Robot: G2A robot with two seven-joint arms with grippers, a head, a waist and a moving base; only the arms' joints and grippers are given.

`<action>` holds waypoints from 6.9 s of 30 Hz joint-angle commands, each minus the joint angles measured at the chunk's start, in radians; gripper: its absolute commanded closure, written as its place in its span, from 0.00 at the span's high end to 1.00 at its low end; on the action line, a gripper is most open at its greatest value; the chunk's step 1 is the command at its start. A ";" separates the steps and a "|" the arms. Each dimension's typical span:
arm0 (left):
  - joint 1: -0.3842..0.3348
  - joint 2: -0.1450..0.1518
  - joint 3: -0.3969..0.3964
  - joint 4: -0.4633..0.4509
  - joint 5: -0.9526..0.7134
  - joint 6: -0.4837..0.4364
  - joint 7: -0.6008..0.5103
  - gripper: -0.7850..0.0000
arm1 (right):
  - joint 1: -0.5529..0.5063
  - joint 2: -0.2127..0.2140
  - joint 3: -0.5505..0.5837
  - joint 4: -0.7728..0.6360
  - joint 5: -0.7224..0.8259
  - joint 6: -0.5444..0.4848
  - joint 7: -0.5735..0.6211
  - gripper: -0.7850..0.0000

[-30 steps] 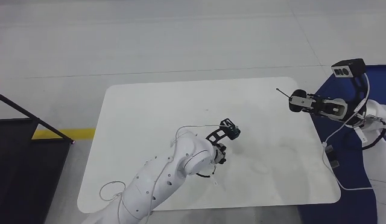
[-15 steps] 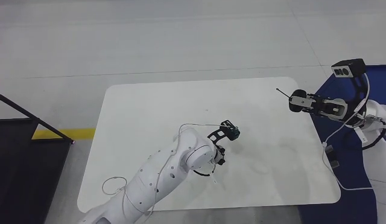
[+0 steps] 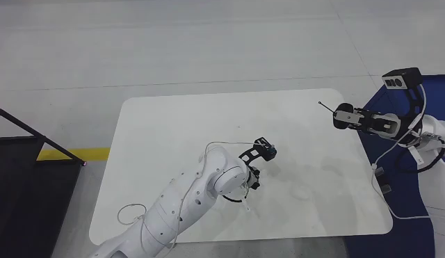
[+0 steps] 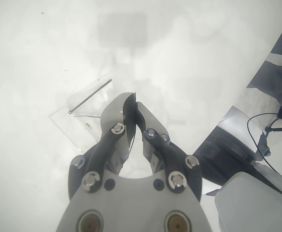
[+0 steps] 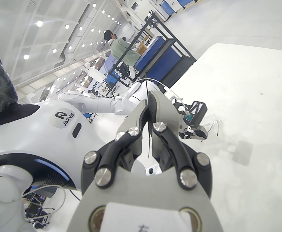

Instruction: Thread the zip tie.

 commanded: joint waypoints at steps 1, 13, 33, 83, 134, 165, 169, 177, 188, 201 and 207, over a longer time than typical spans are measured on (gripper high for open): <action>0.003 0.001 -0.005 0.000 0.000 -0.003 0.000 0.02 | 0.000 0.000 0.000 0.000 0.000 0.000 0.000 0.00; 0.012 0.003 -0.014 -0.014 0.006 -0.001 0.005 0.27 | 0.000 0.000 0.000 0.000 0.000 0.000 0.000 0.00; 0.058 0.048 -0.033 -0.165 0.318 -0.071 -0.076 1.00 | 0.000 0.000 0.000 0.000 0.000 0.000 0.000 0.00; -0.046 0.060 0.101 -0.127 0.506 -0.685 0.231 1.00 | 0.000 0.000 0.000 0.000 0.000 0.000 0.000 0.00; -0.143 0.088 0.195 -0.090 0.627 -0.845 0.391 1.00 | 0.000 0.000 0.000 0.000 0.000 0.000 0.000 0.00; -0.476 0.158 0.478 -0.001 0.203 -0.903 0.449 0.47 | 0.000 0.000 0.000 0.000 0.000 0.000 0.000 0.00; -0.495 0.149 0.510 0.028 0.174 -0.884 0.431 0.44 | 0.000 0.000 0.000 0.000 0.000 0.000 0.000 0.00; -0.476 0.110 0.510 0.084 0.206 -0.907 0.453 0.47 | 0.000 0.000 0.000 0.000 0.000 0.000 0.000 0.00; -0.446 0.048 0.510 0.182 0.226 -0.907 0.454 0.46 | 0.000 0.000 0.000 0.000 0.000 0.000 0.000 0.00; -0.458 0.011 0.510 0.221 0.204 -0.907 0.454 0.42 | 0.000 0.000 0.000 0.000 0.000 0.000 0.000 0.00; -0.478 0.026 0.510 0.221 0.192 -0.907 0.454 0.36 | 0.000 0.000 0.000 0.000 0.000 0.000 0.000 0.00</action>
